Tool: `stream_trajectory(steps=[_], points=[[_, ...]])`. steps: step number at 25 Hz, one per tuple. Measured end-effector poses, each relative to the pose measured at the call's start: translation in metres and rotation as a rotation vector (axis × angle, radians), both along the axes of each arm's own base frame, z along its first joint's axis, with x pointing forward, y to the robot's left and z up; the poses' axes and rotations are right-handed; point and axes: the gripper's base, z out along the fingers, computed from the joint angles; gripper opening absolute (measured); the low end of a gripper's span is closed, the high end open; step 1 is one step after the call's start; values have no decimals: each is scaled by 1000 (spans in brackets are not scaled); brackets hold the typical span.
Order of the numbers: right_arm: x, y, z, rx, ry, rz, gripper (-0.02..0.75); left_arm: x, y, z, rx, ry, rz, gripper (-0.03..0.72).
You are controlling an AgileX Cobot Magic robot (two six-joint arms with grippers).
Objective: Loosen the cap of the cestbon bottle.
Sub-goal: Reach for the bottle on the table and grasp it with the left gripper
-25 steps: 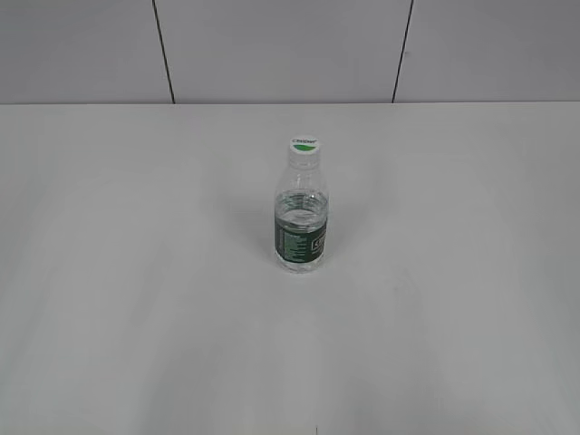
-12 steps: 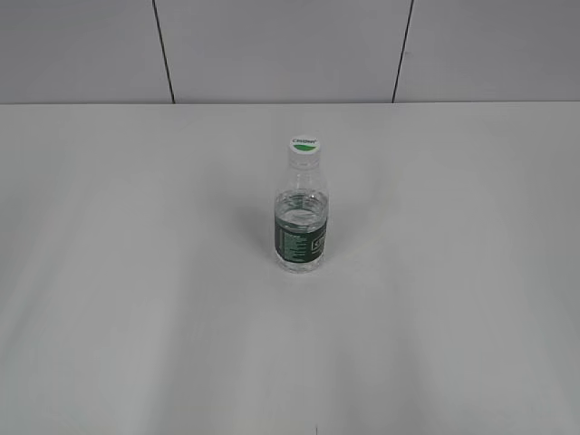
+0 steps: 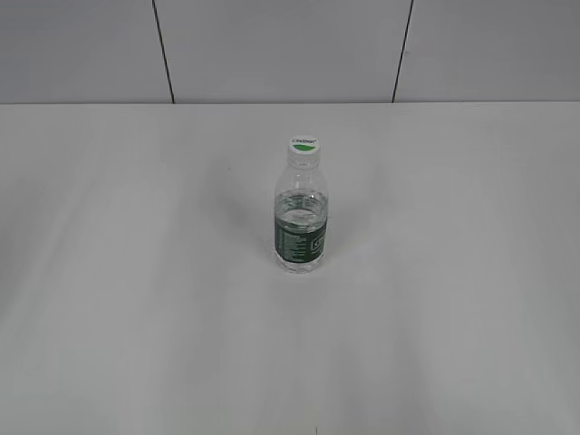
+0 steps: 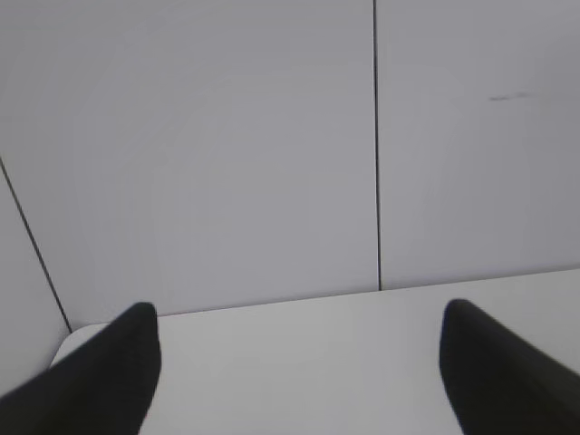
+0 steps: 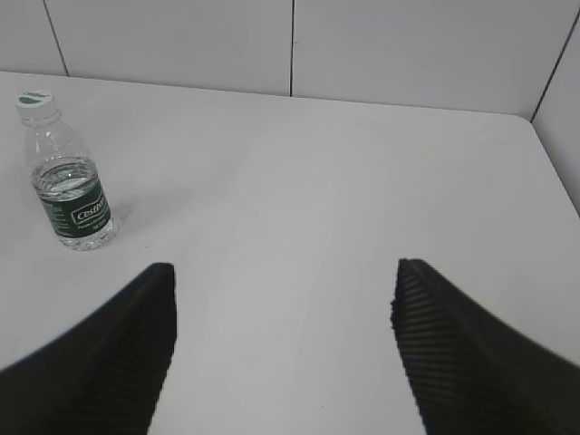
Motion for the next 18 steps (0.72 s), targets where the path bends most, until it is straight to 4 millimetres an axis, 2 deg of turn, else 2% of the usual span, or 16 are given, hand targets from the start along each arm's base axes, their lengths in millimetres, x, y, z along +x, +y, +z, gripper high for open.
stream_trajectory(steps=[6, 11, 18], points=[[0, 0, 0, -3, 0, -2, 569, 36, -5, -38, -16, 5, -43, 571], [0, 0, 0, -3, 0, -2, 569, 58, -21, -83, -28, 51, -210, 571], [3, 0, -4, -3, 8, -3, 569, 76, -43, -144, -41, 139, -473, 567]])
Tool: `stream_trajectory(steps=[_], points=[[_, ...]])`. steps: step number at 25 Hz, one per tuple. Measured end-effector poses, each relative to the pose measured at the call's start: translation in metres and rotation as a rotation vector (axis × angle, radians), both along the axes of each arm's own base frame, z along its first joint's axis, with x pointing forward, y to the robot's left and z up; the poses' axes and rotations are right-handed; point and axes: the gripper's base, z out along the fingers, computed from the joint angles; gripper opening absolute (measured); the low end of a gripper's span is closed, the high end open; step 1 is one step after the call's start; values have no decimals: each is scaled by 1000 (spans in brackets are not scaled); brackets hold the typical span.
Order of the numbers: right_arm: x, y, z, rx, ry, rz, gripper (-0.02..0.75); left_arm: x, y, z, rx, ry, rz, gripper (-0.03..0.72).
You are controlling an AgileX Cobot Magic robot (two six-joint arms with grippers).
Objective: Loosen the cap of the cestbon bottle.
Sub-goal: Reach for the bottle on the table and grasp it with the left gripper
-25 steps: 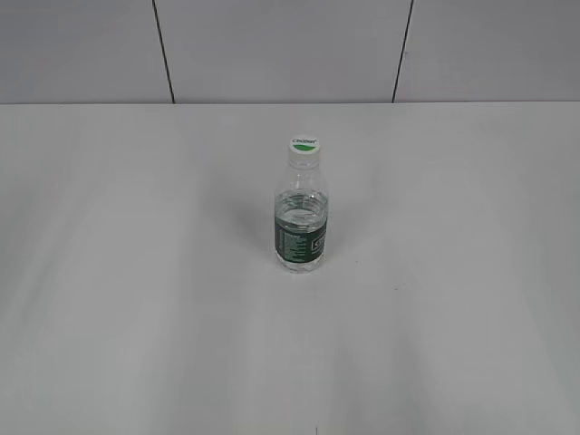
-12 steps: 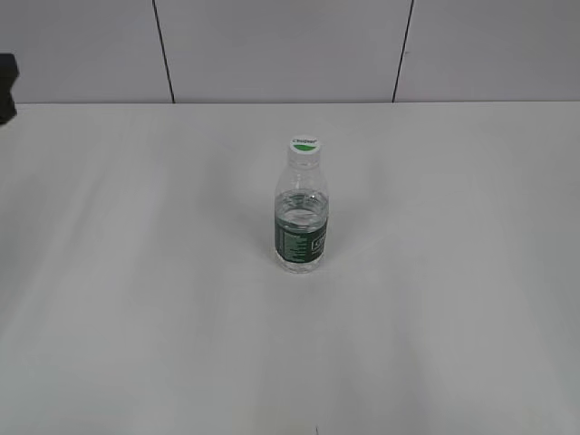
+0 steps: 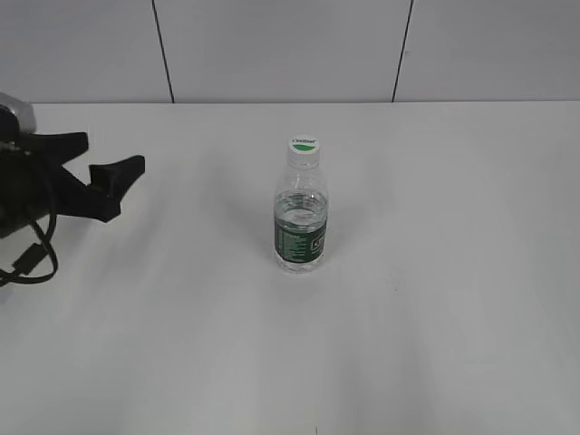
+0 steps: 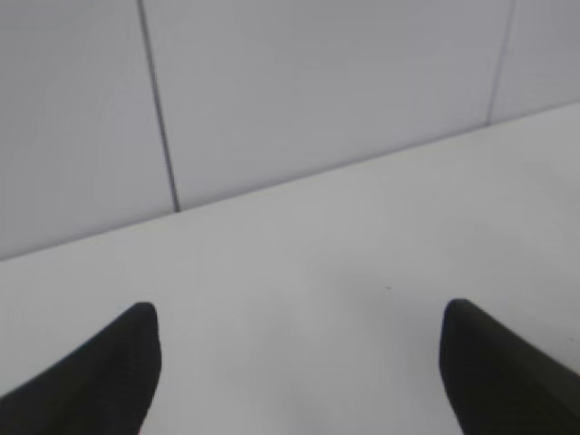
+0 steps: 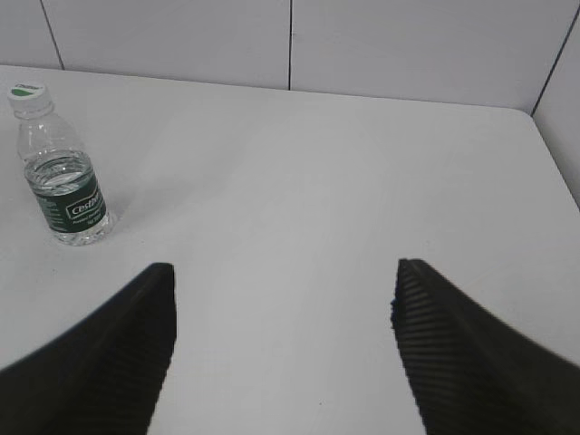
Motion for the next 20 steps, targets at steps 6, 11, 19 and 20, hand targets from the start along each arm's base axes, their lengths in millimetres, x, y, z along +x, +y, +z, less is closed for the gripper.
stream_trajectory(steps=[6, 11, 19, 20], points=[[0, 0, 0, 1, -7, -1, 569, 26, -4, -21, -8, 1, -169, 564], [1, 0, 1, 3, -16, -2, 569, 37, -13, -29, 20, 12, -388, 557], [2, 0, 0, 2, -13, -3, 569, 50, -36, -23, 32, -77, -596, 554], [2, 0, 0, 2, -14, -3, 569, 52, -41, -25, 32, -78, -617, 554]])
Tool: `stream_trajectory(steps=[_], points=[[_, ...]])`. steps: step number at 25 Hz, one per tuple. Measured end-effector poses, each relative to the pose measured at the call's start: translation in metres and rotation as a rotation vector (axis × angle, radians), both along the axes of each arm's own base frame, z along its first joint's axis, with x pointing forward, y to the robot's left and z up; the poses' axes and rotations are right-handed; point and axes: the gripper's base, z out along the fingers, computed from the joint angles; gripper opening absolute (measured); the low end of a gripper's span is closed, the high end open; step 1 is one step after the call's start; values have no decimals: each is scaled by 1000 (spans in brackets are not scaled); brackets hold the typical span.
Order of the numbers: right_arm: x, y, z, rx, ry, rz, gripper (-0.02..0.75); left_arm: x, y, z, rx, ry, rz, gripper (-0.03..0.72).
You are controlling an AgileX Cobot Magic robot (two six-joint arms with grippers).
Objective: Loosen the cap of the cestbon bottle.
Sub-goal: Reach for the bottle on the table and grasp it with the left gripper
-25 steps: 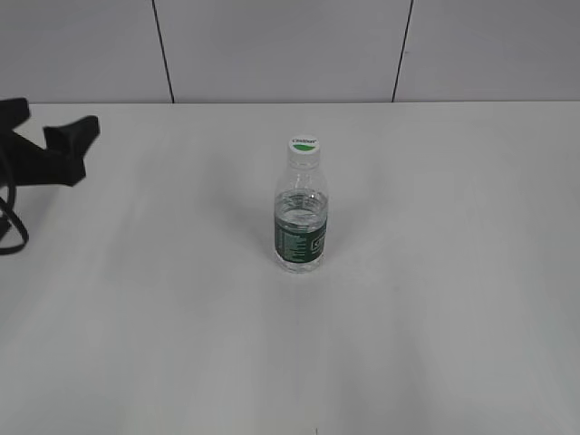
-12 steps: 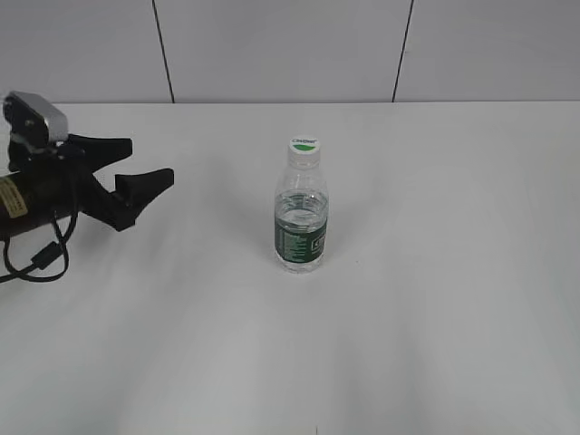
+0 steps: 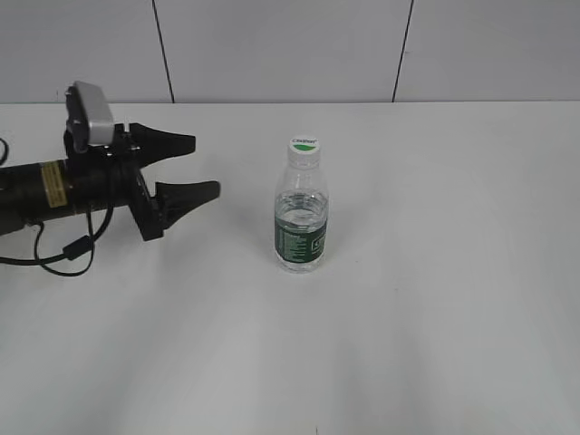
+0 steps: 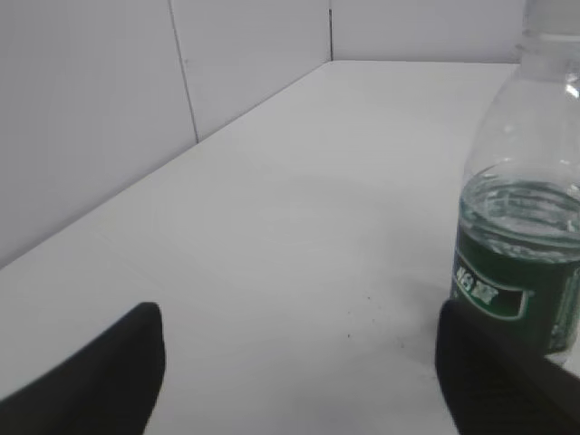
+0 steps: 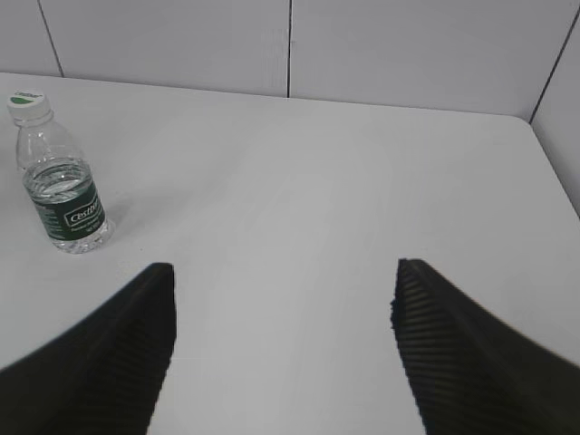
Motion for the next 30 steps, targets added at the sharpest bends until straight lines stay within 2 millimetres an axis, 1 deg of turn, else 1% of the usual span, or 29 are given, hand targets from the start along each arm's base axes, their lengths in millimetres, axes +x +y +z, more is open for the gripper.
stream_trajectory(steps=[3, 6, 10, 14, 24, 26, 30], points=[[0, 0, 0, 0, 0, 0, 569, 4, -19, -11, 5, 21, -86, 552], [0, 0, 0, 0, 0, 0, 569, 2, -33, -20, 11, 49, -143, 552], [0, 0, 0, 0, 0, 0, 569, 3, -38, -19, 8, 46, -161, 552], [0, 0, 0, 0, 0, 0, 569, 2, -44, -18, -9, 84, -169, 552], [0, 0, 0, 0, 0, 0, 569, -13, -85, -19, 9, 95, -259, 552], [0, 0, 0, 0, 0, 0, 569, -14, -90, -19, 13, 94, -266, 552], [0, 0, 0, 0, 0, 0, 569, -12, -97, -28, 16, 107, -270, 552]])
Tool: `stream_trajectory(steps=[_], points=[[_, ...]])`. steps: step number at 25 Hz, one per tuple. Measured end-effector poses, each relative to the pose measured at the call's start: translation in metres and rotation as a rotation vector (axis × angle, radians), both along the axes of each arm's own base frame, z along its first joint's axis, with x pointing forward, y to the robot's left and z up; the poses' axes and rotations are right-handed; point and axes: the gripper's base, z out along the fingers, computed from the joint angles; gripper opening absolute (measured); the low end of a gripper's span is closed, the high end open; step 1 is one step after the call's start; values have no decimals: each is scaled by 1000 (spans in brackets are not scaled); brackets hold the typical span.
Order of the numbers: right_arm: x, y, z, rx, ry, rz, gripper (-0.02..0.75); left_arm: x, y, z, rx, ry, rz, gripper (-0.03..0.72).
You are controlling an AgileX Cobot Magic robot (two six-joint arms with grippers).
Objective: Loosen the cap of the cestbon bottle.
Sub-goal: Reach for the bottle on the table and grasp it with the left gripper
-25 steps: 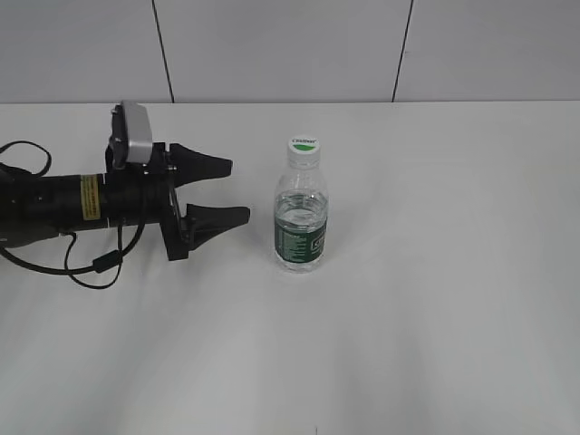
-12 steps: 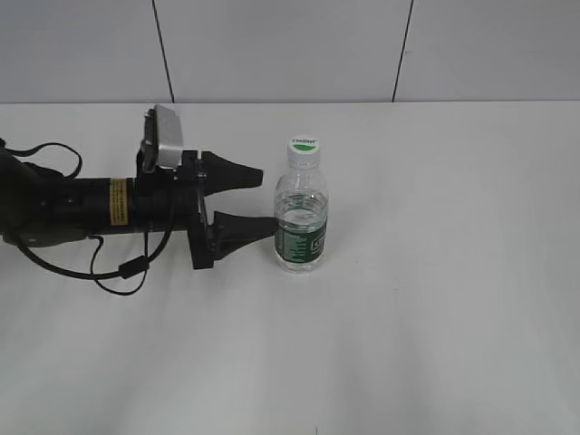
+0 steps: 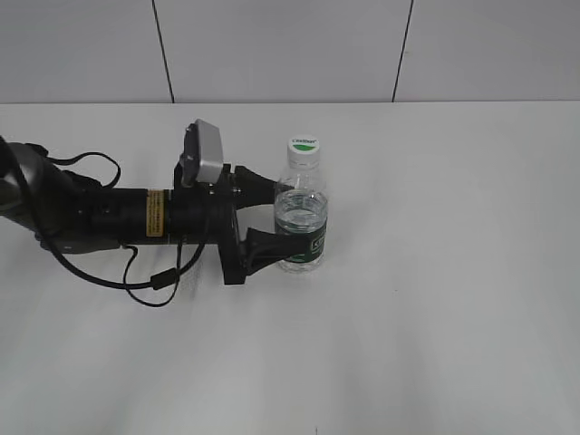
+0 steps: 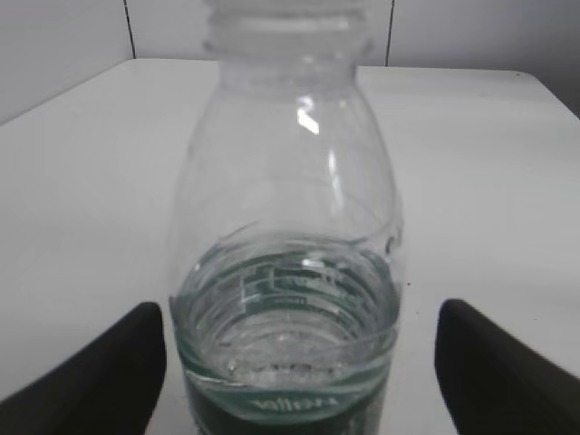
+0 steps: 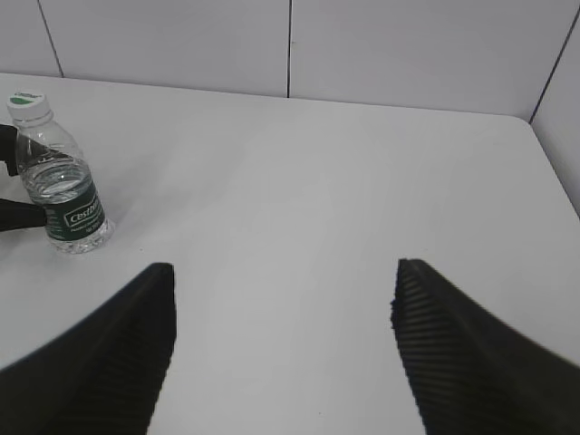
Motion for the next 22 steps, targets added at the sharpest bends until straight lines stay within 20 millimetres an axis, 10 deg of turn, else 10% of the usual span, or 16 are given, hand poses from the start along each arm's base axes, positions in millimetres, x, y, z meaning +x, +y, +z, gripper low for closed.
stream_trajectory(steps=[22], points=[[0, 0, 0, 0, 0, 0, 569, 3, -28, -16, 30, 27, 43, 534]])
